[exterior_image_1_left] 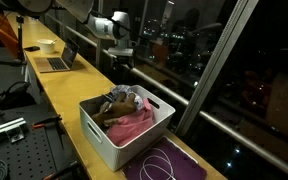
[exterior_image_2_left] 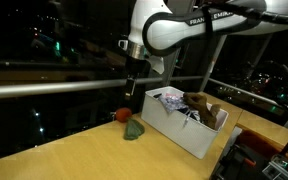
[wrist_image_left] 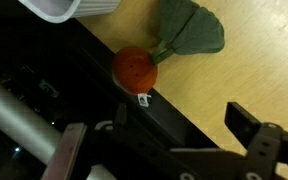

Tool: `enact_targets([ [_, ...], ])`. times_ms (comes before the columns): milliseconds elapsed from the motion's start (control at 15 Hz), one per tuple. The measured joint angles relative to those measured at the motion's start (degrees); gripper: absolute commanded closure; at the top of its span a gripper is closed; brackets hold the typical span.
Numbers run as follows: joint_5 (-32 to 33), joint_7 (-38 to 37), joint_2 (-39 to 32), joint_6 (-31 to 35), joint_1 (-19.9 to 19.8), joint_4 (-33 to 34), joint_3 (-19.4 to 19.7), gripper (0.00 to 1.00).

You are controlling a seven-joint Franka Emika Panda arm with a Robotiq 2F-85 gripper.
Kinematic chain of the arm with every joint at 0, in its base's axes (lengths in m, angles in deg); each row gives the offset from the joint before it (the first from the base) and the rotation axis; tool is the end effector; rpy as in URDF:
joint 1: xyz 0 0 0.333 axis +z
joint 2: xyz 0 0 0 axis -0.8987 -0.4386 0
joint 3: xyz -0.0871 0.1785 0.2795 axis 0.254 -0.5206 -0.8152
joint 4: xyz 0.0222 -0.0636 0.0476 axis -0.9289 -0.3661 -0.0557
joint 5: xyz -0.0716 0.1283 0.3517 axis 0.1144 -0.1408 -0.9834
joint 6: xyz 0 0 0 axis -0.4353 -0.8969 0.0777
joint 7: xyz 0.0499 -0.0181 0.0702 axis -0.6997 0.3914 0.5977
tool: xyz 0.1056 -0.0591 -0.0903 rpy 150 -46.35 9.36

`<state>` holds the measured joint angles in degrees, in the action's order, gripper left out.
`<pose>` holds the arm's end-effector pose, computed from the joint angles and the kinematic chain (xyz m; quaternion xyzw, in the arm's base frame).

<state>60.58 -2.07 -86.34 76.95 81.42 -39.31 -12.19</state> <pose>0.7435 0.2749 0.2604 0.9109 0.4001 0.0515 0.0867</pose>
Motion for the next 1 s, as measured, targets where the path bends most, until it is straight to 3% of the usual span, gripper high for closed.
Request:
enact_targets([
  [1000, -3.01, 0.02, -11.16, 0.33, -2.51, 10.74, 0.14, 0.00],
])
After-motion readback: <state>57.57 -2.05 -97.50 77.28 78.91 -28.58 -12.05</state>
